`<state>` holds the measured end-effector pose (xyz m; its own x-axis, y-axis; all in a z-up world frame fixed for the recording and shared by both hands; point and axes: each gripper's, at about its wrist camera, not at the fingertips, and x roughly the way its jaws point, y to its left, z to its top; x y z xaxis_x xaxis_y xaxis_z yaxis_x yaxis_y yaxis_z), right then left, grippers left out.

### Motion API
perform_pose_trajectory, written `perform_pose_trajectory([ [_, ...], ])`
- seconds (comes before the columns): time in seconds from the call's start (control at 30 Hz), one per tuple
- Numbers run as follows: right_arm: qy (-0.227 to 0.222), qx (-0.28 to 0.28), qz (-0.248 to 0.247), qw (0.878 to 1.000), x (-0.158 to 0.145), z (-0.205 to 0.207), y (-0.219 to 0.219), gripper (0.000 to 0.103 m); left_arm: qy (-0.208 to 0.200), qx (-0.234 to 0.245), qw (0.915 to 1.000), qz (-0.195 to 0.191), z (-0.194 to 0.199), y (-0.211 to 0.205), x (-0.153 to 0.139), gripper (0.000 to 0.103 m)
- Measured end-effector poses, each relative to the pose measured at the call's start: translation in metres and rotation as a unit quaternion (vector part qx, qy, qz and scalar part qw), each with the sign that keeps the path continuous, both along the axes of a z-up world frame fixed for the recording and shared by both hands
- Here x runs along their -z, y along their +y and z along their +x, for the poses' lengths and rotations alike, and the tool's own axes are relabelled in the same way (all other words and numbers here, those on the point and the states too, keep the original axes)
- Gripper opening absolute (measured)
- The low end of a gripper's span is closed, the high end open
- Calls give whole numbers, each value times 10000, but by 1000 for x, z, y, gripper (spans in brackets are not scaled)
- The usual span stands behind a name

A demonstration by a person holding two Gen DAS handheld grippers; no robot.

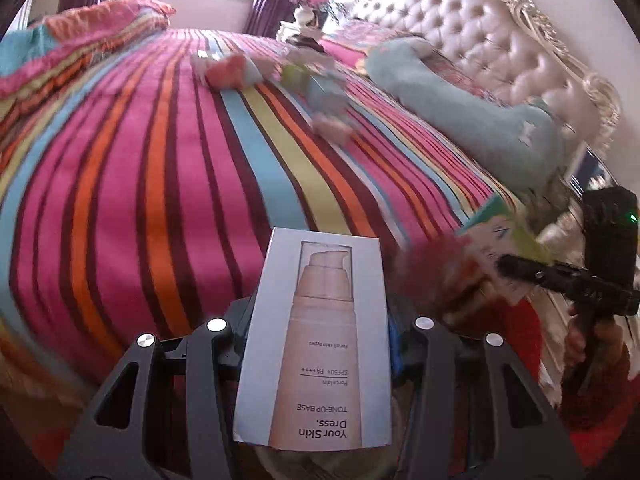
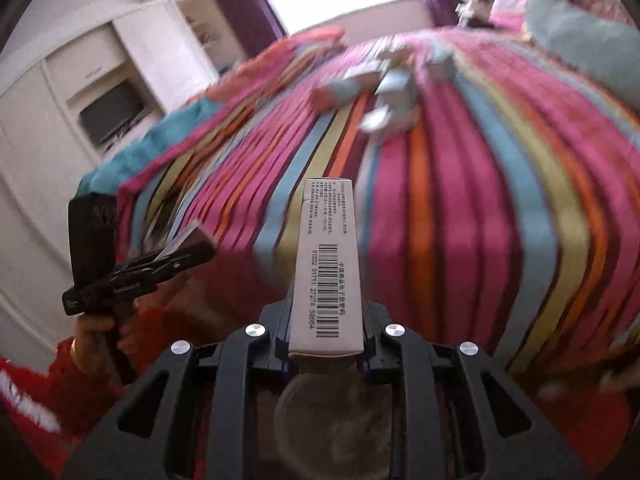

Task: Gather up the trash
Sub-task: 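Carry both boxes over the wastebasket and open both tools to drop them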

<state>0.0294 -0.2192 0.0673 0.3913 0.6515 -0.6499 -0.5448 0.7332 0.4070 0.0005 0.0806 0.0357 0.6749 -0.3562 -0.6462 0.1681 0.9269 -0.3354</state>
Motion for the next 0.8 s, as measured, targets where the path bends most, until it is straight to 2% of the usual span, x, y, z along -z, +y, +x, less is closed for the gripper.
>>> perform_pose_trajectory([
  [0.07,247,-128,-215,9994,17,-19,7,22,138,147,9998,-94,-25,-15,14,47],
  [0.17,731,-292,-489,9957,54,-34,18,22,569,461,9970,-253,-49,-37,44,47],
  [0.27,985,-343,-1024,9893,95,-38,30,22,1065,428,9929,300,-51,-55,85,47],
  [0.37,1376,-344,-1476,9788,140,-31,41,22,1774,312,9824,496,-37,-63,131,47],
  [0.43,1528,-379,-1606,9744,157,-28,46,22,2208,267,9726,669,-26,-67,159,47],
  [0.5,1715,-415,-1771,9683,175,-26,53,22,2547,270,9646,626,-18,-71,181,47],
  [0.57,1879,-474,-1832,9638,185,-24,59,22,2781,262,9583,601,-13,-74,195,48],
  [0.63,1911,-511,-1883,9620,188,-25,62,22,2914,257,9528,814,-14,-78,204,48],
  [0.8,1967,-607,-2006,9578,195,-33,62,22,3052,269,9465,1018,-15,-88,212,50],
])
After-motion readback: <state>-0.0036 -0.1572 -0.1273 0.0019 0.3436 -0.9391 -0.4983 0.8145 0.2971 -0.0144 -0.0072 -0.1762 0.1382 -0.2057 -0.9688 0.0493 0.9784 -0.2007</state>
